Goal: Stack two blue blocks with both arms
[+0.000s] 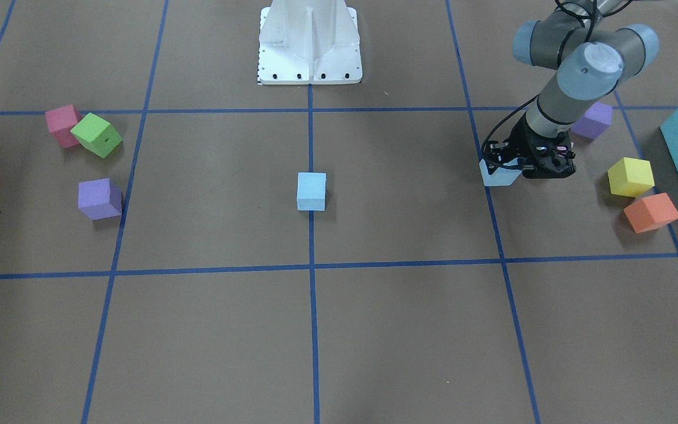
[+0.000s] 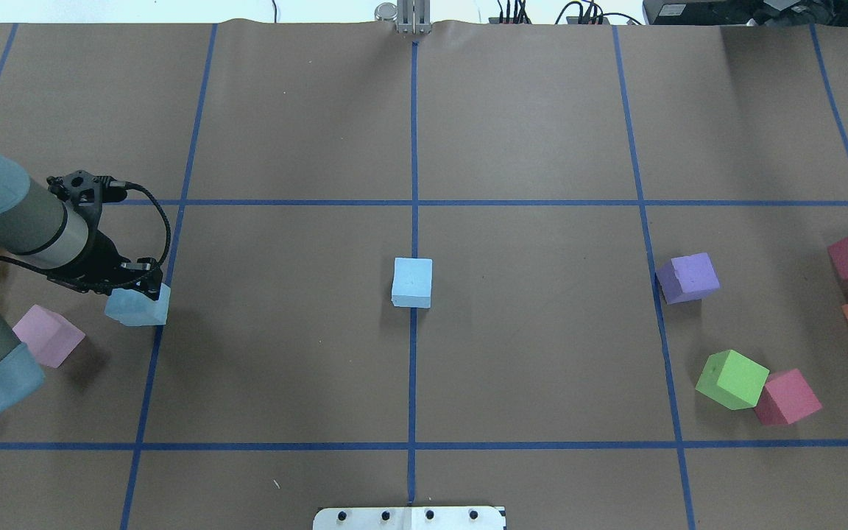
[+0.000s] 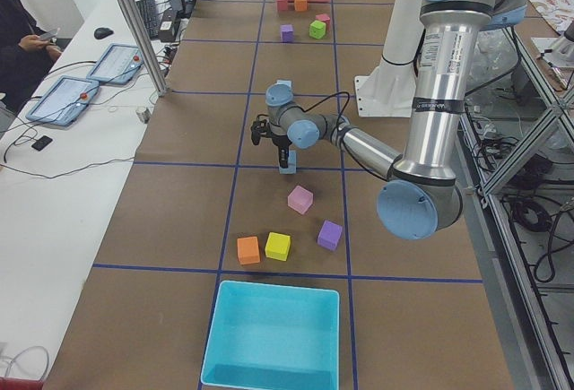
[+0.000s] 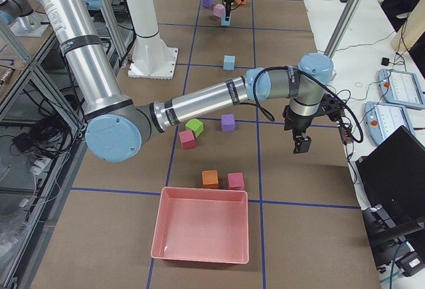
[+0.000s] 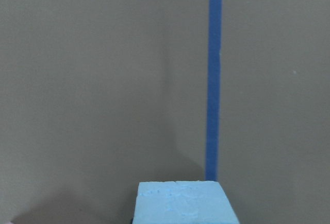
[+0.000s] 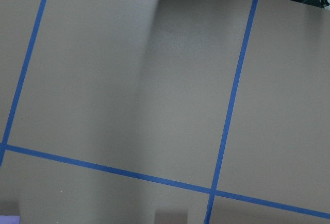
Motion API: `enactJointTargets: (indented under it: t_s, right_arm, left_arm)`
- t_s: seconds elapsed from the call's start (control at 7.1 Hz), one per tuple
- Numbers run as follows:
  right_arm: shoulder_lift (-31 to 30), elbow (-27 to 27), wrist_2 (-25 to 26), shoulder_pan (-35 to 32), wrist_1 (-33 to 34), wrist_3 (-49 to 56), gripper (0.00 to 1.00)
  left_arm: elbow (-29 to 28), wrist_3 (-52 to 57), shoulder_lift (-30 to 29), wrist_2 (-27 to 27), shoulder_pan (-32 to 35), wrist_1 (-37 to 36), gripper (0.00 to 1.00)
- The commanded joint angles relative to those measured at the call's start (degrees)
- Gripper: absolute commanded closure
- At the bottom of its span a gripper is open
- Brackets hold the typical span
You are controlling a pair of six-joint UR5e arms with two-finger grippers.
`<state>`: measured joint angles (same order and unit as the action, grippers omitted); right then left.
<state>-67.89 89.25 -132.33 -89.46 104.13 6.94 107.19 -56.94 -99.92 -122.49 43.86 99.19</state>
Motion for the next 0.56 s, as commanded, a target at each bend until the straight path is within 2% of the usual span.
enactJointTargets:
  t_s: [0.0, 0.14, 0.28, 0.42]
  right_arm:
    - [0.2, -0.7, 0.6, 0.6, -0.2, -0.4, 0.00]
    - [0.7, -3.0, 0.6, 0.9, -0.9, 0.0, 0.00]
    - [-0.2, 0.0, 1.5, 0.4, -1.9, -0.9, 0.00]
    - [-0.6, 1.5, 1.2, -1.0, -0.9, -0.3, 0.00]
  left_arm:
    - [1.2, 0.0, -11.7, -0.9, 0.1, -13.2, 0.53]
    - [2.1, -0.4, -12.9, 0.4, 0.1, -13.2, 0.53]
    - [2.3, -0.9, -11.6, 2.5, -0.1, -12.5, 0.53]
    - [-0.4, -3.8, -16.2, 4.4, -2.2, -12.5, 0.53]
